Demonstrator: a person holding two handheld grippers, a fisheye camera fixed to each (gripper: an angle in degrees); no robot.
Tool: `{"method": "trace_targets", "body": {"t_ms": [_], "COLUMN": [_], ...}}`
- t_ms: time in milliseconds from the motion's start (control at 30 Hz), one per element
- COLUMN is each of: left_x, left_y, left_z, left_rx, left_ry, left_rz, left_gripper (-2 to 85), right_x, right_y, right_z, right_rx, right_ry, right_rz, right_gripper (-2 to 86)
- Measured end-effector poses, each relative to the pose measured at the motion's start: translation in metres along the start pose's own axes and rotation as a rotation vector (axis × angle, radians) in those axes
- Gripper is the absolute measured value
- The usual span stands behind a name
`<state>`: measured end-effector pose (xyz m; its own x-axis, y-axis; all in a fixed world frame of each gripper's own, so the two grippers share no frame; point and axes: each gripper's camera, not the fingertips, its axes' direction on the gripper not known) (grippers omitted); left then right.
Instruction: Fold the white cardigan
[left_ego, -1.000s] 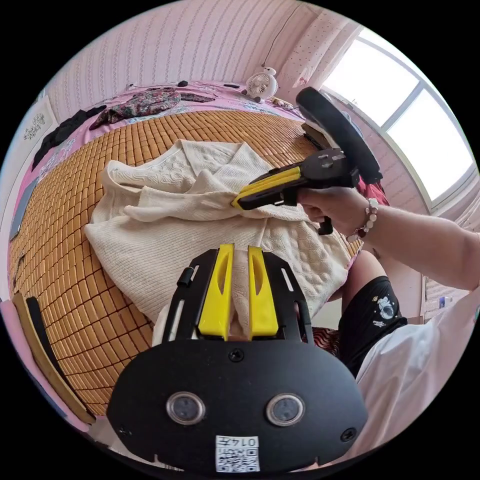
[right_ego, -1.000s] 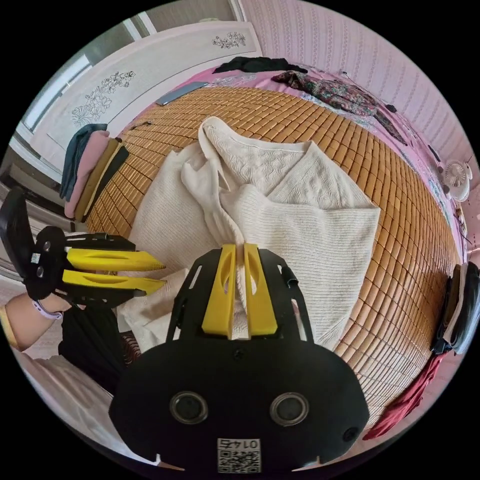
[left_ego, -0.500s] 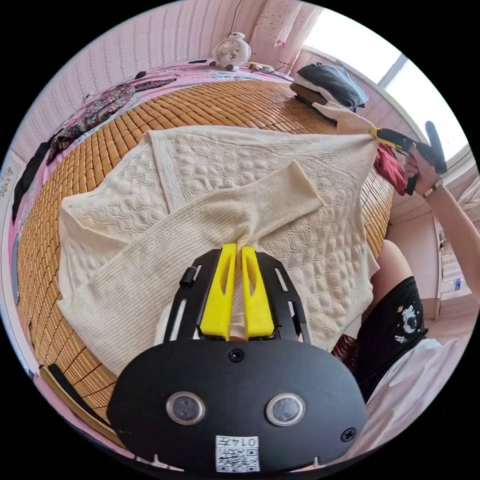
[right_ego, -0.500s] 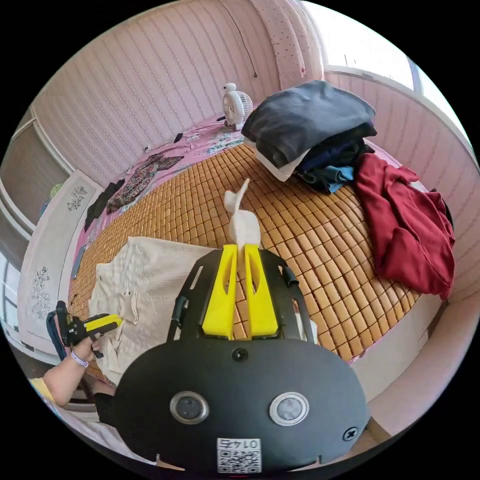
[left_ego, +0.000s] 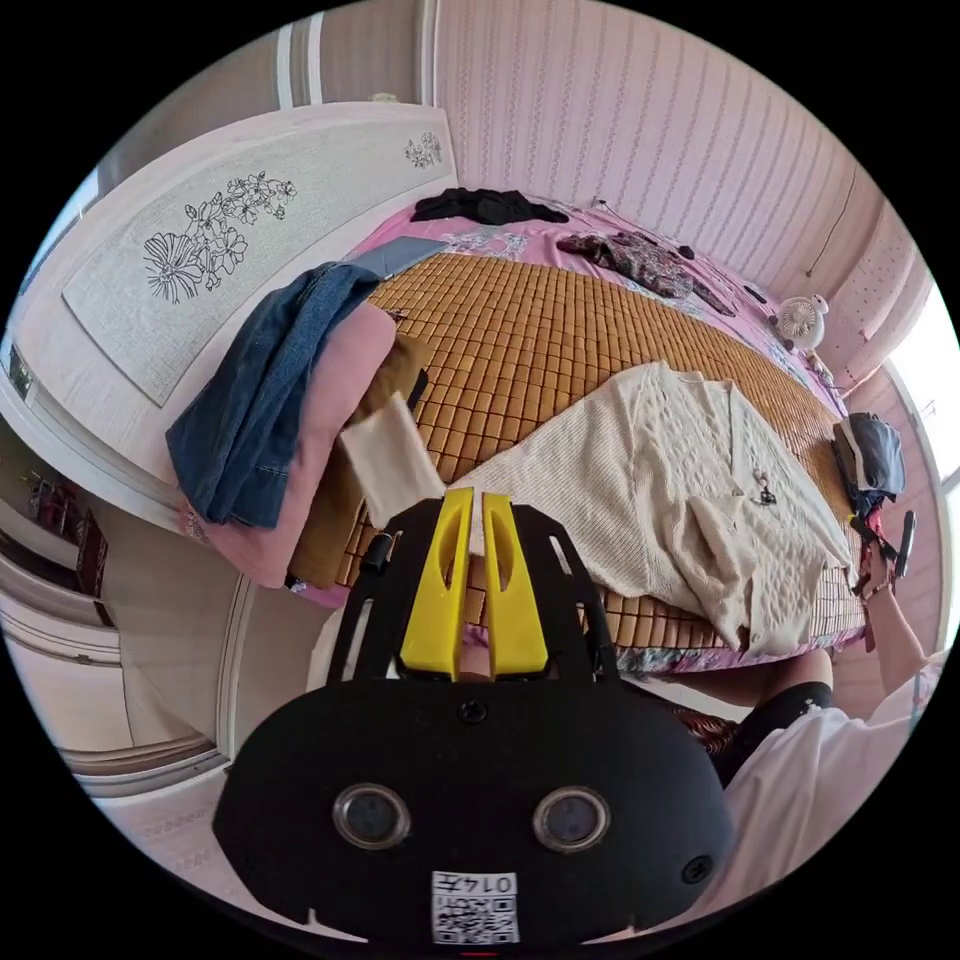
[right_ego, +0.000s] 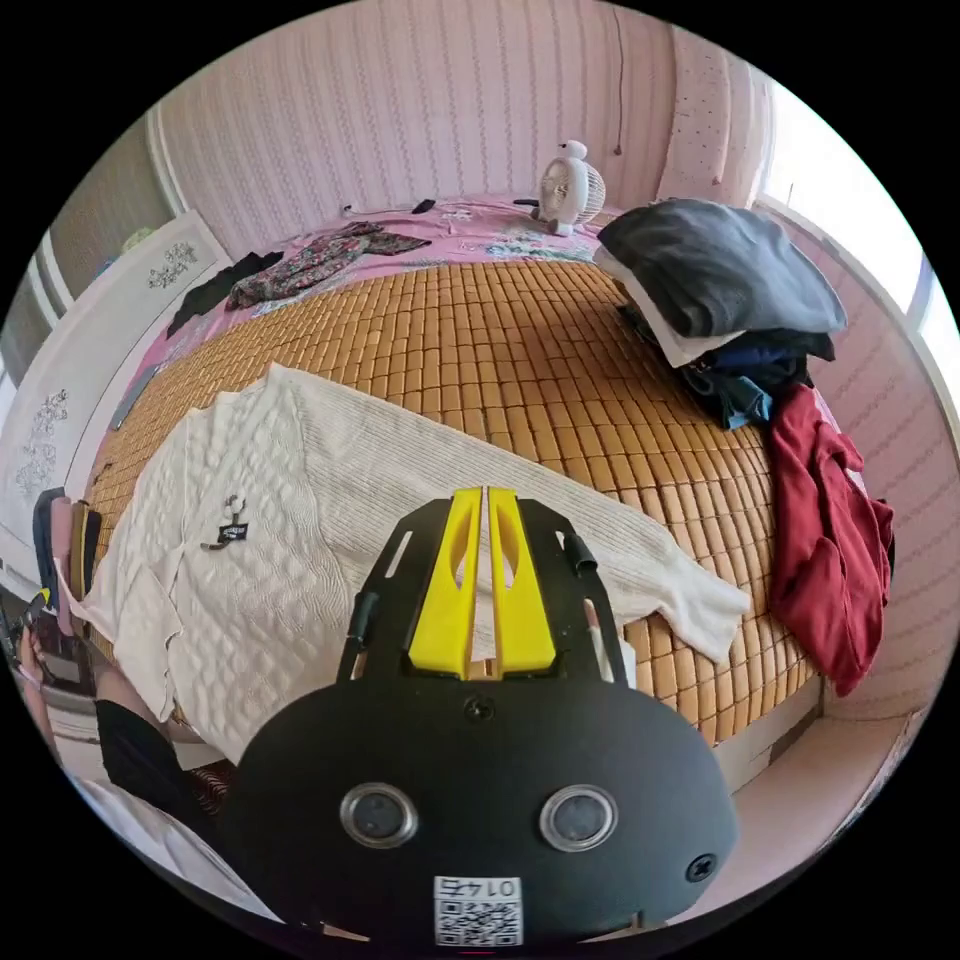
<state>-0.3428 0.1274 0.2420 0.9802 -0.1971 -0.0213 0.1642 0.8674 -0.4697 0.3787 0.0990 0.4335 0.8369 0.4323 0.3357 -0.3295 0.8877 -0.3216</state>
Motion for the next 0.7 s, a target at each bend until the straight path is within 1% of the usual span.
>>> {"method": "trace_targets", "body": {"t_ms": [67, 133, 167, 200, 267, 333, 367, 400, 433, 467, 500, 600, 667, 700], "left_x": [0.026, 0.059, 0.082, 0.104, 0.127, 0.142, 0.144, 0.142, 0.142, 0.142, 0.143, 0.144, 0.147, 0.147], "left_y": [-0.011, -0.025, -0.035, -0.043, -0.05, -0.053, -0.057, -0.064, -0.069, -0.075, -0.081, -0.102, -0.115, -0.12], "left_z": [0.008, 0.024, 0.043, 0.067, 0.109, 0.148, 0.152, 0.151, 0.152, 0.155, 0.162, 0.18, 0.186, 0.19], "left_rx": [0.008, 0.02, -0.006, -0.057, -0.137, -0.221, -0.197, -0.155, -0.16, -0.146, -0.147, -0.158, -0.17, -0.181], "left_ry": [0.038, 0.15, 0.226, 0.258, 0.247, 0.203, 0.202, 0.187, 0.17, 0.126, 0.071, 0.073, 0.066, 0.094], "left_rz": [0.076, 0.154, 0.209, 0.255, 0.278, 0.297, 0.321, 0.291, 0.294, 0.304, 0.329, 0.335, 0.33, 0.309], "left_gripper": [-0.9, -0.9, -0.9, -0.9, -0.9, -0.9, -1.0, -1.0, -1.0, -1.0, -1.0, -1.0, -1.0, -1.0], "right_x": [-0.072, -0.12, -0.148, -0.159, -0.193, -0.204, -0.207, -0.208, -0.208, -0.206, -0.204, -0.192, -0.177, -0.174], "right_y": [-0.035, -0.058, -0.069, -0.074, -0.085, -0.086, -0.087, -0.089, -0.092, -0.096, -0.099, -0.117, -0.122, -0.12], "right_z": [0.032, 0.058, 0.076, 0.085, 0.126, 0.153, 0.156, 0.16, 0.164, 0.174, 0.176, 0.186, 0.183, 0.18], "right_rx": [-0.02, -0.045, -0.058, -0.065, -0.137, -0.199, -0.153, -0.17, -0.163, -0.178, -0.175, -0.232, -0.273, -0.273], "right_ry": [-0.042, -0.058, -0.052, -0.052, -0.042, 0.013, 0.047, 0.058, 0.074, 0.143, 0.137, 0.108, 0.034, 0.027], "right_rz": [-0.184, -0.293, -0.339, -0.356, -0.392, -0.407, -0.423, -0.439, -0.451, -0.45, -0.447, -0.378, -0.327, -0.321], "right_gripper": [1.0, 1.4, 1.5, 1.5, 0.8, 0.0, -0.4, -0.4, -0.5, -0.6, -0.7, -0.8, -0.9, -0.9]}}
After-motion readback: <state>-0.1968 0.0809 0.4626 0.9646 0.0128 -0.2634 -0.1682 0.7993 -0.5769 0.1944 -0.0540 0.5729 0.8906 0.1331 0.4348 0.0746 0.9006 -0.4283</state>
